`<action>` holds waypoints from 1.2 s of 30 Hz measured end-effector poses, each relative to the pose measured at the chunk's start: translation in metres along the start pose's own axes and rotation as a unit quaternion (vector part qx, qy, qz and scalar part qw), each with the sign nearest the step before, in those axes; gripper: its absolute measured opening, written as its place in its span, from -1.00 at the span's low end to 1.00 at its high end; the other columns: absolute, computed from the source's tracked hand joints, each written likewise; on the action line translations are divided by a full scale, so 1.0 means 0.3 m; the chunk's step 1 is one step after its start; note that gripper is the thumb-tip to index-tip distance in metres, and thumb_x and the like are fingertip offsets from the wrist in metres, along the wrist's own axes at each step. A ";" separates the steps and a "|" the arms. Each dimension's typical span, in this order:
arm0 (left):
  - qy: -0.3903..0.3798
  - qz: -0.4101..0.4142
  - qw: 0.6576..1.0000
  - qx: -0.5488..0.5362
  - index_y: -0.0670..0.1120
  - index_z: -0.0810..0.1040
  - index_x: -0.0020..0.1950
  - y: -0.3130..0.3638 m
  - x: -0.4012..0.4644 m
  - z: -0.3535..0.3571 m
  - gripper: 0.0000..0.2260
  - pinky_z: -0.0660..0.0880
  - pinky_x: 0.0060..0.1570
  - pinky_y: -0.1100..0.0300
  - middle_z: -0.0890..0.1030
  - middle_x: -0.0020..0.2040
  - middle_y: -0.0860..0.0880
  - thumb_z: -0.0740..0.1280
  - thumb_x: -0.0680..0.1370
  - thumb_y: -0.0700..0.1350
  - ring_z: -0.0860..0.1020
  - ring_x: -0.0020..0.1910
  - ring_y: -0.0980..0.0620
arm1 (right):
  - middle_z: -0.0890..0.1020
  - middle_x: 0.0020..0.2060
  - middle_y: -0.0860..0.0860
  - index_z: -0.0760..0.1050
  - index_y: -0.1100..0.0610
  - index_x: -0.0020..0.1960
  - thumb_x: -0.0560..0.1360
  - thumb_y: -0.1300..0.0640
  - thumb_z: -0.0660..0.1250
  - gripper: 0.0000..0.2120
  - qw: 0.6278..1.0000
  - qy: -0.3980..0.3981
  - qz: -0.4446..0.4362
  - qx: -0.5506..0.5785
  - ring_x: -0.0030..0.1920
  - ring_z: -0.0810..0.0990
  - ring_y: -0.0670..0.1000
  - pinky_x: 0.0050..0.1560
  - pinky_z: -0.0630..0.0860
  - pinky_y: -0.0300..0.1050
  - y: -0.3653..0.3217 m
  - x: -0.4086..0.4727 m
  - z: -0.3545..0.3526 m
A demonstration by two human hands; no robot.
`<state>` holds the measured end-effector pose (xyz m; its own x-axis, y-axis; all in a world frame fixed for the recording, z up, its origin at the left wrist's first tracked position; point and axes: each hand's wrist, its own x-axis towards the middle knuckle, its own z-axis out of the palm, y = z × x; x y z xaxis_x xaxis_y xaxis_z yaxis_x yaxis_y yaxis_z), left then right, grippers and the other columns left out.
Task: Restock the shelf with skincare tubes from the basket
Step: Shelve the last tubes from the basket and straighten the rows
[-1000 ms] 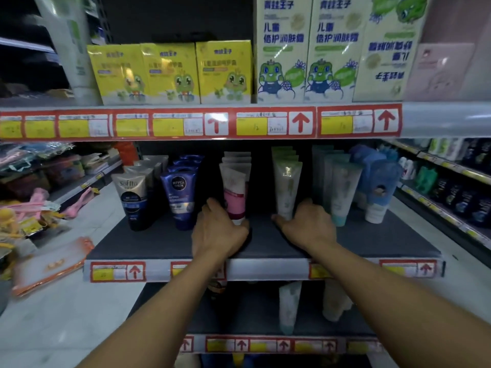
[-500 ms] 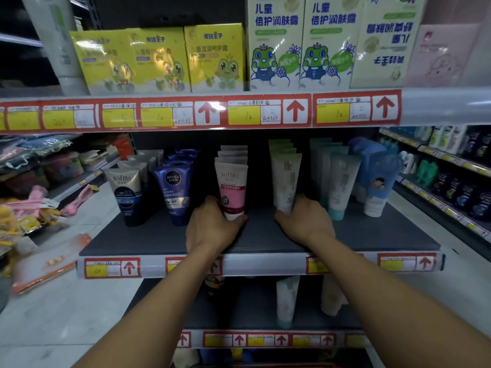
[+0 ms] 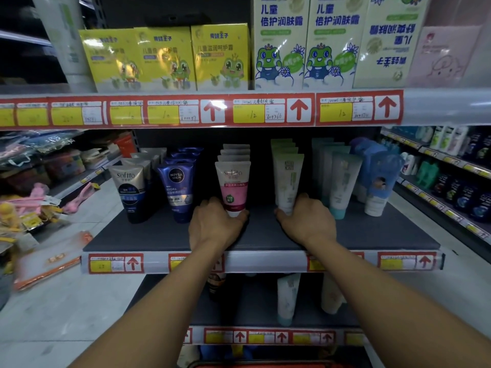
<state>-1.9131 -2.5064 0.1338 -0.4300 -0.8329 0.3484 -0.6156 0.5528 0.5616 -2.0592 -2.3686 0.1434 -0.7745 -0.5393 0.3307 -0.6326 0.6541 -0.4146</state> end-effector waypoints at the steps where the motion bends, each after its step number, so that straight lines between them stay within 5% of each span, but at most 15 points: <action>1: -0.001 -0.001 1.000 0.000 -0.03 0.56 0.16 0.001 0.000 -0.002 -0.42 0.60 0.00 -0.04 0.63 0.14 -0.08 0.39 0.40 0.40 0.60 0.12 -0.16 | 0.65 0.01 0.13 0.45 0.15 0.13 0.51 -0.28 0.32 -0.49 1.000 0.001 0.000 -0.002 -0.01 0.66 0.18 -0.23 0.49 -0.07 0.000 -0.001 0.000; 27: 0.017 -0.001 1.000 -0.001 -0.07 0.57 0.10 0.003 -0.010 0.003 -0.46 0.60 -0.02 -0.05 0.62 0.08 -0.10 0.36 0.41 0.36 0.59 0.08 -0.17 | 0.65 -0.02 0.11 0.46 0.13 0.11 0.49 -0.24 0.31 -0.55 1.000 0.023 -0.008 -0.020 -0.03 0.66 0.18 -0.20 0.52 -0.05 -0.004 -0.010 0.002; 36: 0.023 -0.006 1.000 0.002 -0.12 0.53 0.21 0.011 -0.017 0.001 -0.42 0.56 0.04 -0.04 0.57 0.18 -0.15 0.41 0.44 0.31 0.55 0.17 -0.20 | 0.65 -0.03 0.11 0.41 0.14 0.09 0.48 -0.26 0.32 -0.52 0.999 0.034 -0.010 -0.027 -0.04 0.65 0.19 -0.22 0.49 -0.06 -0.003 -0.010 0.008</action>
<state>-1.9132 -2.5003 0.1336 -0.3925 -0.8394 0.3759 -0.6224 0.5434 0.5633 -2.0565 -2.3688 0.1408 -0.7594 -0.5167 0.3953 -0.6457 0.6729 -0.3610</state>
